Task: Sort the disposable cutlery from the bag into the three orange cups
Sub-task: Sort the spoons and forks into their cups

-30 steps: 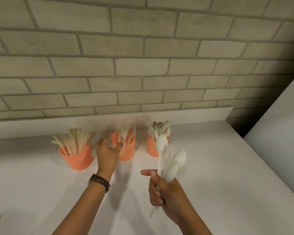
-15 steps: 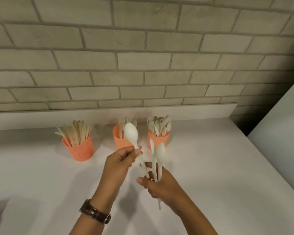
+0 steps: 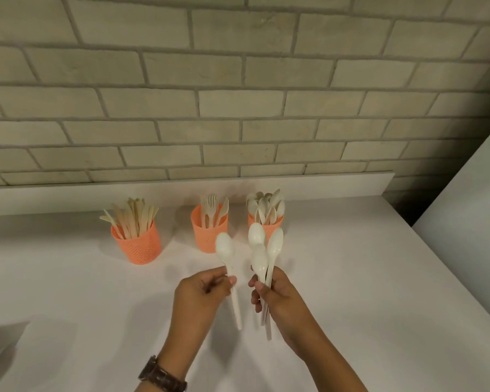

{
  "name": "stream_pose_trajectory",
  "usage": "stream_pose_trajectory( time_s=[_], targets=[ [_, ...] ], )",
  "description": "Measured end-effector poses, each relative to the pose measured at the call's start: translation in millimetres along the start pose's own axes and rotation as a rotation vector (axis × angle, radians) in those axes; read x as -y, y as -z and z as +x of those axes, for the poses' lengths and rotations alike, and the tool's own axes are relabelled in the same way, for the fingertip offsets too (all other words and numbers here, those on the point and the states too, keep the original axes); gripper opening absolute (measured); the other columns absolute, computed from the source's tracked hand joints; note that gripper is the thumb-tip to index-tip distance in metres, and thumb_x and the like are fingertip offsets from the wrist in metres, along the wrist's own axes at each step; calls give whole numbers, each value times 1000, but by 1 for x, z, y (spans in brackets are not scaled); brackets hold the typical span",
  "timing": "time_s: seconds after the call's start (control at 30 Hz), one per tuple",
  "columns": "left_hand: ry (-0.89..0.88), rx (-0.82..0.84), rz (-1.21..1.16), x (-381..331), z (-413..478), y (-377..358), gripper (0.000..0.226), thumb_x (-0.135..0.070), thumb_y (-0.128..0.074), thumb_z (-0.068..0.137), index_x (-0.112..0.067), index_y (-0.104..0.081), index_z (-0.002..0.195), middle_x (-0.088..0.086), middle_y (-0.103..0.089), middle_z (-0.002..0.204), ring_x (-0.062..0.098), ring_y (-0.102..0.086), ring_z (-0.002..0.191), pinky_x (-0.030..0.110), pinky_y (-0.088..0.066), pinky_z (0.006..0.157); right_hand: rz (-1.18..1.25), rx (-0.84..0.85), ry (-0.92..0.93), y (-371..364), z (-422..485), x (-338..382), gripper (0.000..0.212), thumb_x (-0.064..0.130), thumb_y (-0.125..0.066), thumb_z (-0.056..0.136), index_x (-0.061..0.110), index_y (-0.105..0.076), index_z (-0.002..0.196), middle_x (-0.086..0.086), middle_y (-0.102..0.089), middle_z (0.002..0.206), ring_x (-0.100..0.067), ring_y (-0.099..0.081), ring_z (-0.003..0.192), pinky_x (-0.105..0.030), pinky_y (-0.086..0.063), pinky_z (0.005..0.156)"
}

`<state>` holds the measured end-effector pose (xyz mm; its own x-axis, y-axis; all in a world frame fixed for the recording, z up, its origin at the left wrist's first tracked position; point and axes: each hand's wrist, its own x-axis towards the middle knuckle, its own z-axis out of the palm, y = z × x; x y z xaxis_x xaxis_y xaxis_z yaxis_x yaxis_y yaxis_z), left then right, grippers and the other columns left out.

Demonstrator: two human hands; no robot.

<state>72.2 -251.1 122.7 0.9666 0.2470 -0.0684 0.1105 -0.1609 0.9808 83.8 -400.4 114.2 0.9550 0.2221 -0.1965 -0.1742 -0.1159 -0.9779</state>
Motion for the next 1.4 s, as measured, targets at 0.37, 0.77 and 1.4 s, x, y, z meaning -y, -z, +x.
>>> stream_pose_trajectory(
  time_s=[0.37, 0.77, 1.4],
  targets=[
    [-180, 161, 189, -3, -2, -55, 25, -11, -62, 86, -33, -73, 86, -5, -62, 78, 12, -65, 69, 23, -56, 66, 73, 83, 29, 28, -10, -12, 16, 20, -46, 98, 21, -53, 113, 2, -68, 99, -7, -67, 87, -34, -53, 85],
    [-141, 207, 296, -11, 31, -78, 19, -16, -61, 87, -25, -71, 101, -12, -65, 92, 7, -60, 85, 3, -40, 70, -53, -67, 80, 75, 46, -16, 13, 18, -65, 86, 7, -71, 92, -9, -74, 89, -13, -68, 82, -22, -50, 78],
    [-4, -111, 98, 14, 36, -28, 35, -6, -53, 90, -39, -66, 91, -22, -69, 80, 0, -56, 64, 5, -44, 64, 151, -551, 238, 63, 166, 9, 9, 11, -70, 83, 3, -66, 84, 1, -64, 59, 1, -59, 43, -10, -47, 48]
  ],
)
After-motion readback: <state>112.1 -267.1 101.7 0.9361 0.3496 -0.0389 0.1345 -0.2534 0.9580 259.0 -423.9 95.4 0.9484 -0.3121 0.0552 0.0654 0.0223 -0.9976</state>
